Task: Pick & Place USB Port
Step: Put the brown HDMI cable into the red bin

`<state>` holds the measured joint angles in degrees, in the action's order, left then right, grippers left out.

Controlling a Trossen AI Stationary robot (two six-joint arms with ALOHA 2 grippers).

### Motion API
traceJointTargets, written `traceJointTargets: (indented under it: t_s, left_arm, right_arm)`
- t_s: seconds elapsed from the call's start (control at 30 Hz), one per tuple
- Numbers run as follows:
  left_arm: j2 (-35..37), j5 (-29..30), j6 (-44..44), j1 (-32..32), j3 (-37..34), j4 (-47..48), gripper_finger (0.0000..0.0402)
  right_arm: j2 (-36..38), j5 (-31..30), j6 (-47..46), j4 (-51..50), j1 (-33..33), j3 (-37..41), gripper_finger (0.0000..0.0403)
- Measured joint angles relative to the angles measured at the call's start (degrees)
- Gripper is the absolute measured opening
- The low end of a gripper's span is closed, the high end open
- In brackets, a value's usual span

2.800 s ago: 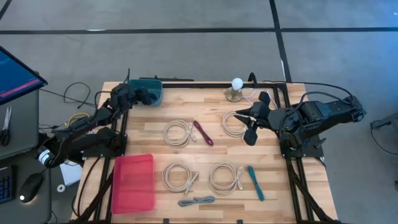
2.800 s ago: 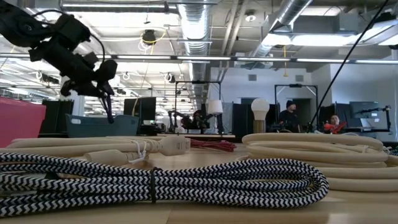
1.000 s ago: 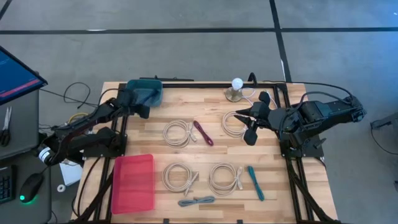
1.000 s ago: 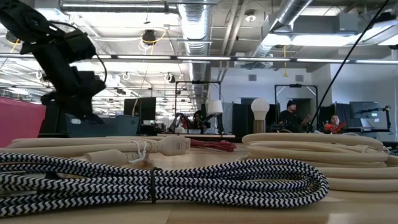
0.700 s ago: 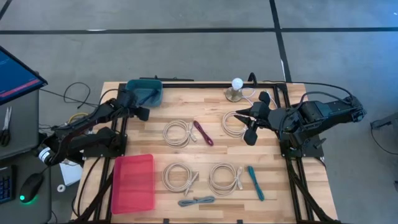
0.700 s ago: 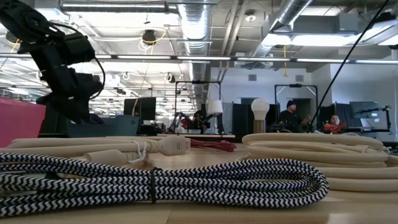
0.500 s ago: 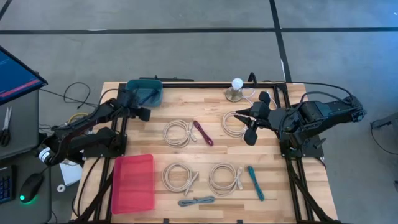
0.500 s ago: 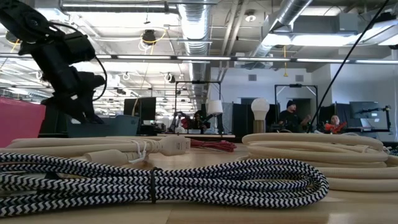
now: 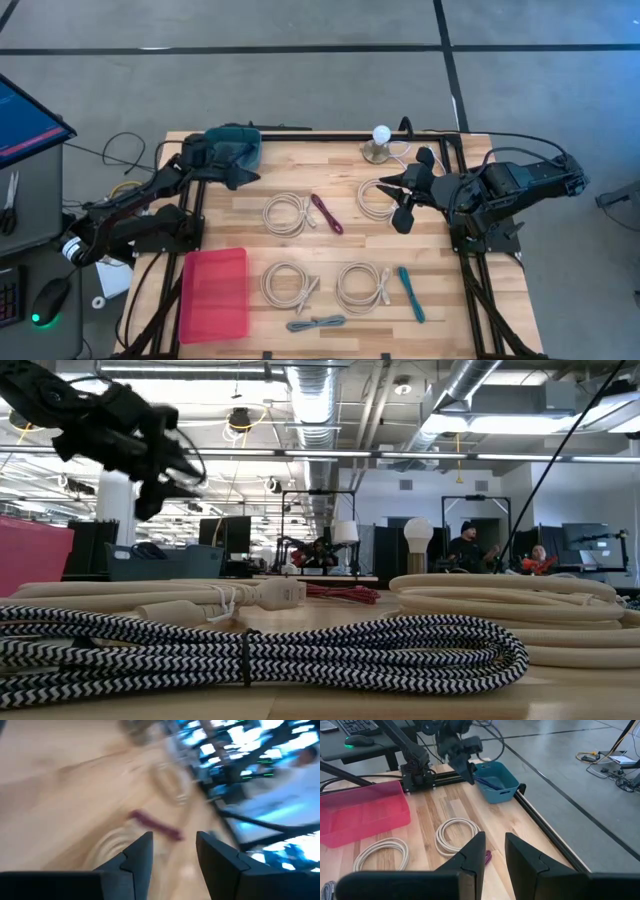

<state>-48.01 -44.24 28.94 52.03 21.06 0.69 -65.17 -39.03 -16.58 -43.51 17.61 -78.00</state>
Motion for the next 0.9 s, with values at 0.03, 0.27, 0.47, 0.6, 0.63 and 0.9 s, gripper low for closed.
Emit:
traceJointTargets:
  t_s: [0.03,0.27,0.47,0.6,0.63,0.9]
  left_arm:
    - [0.0,-1.7,0.8,0.0,0.0,-2.7,0.0150]
    - [0.1,-4.4,3.5,-6.0,0.4,-23.4,0.0137]
    - [0.1,1.4,0.0,-16.1,5.1,-26.0,0.0084]
    - [0.1,7.6,-4.8,-21.6,8.0,-26.1,0.0049]
    - [0.1,9.1,-6.0,-22.6,8.5,-26.1,0.0041]
    - [0.1,16.7,-9.0,-28.1,9.2,-25.1,0.0006]
  right_arm:
    - [0.0,0.0,0.0,0.0,0.0,0.0,0.0065]
    - [0.0,0.0,0.0,0.0,0.0,0.0,0.0065]
    - [0.0,-1.8,0.9,0.0,0.4,0.0,0.0065]
    - [0.5,-3.5,1.6,-0.1,1.9,0.0,0.0065]
    - [0.5,-3.8,1.6,-0.3,2.3,0.0,0.0065]
    - [1.3,-12.1,-0.7,-3.4,9.0,0.0,0.0065]
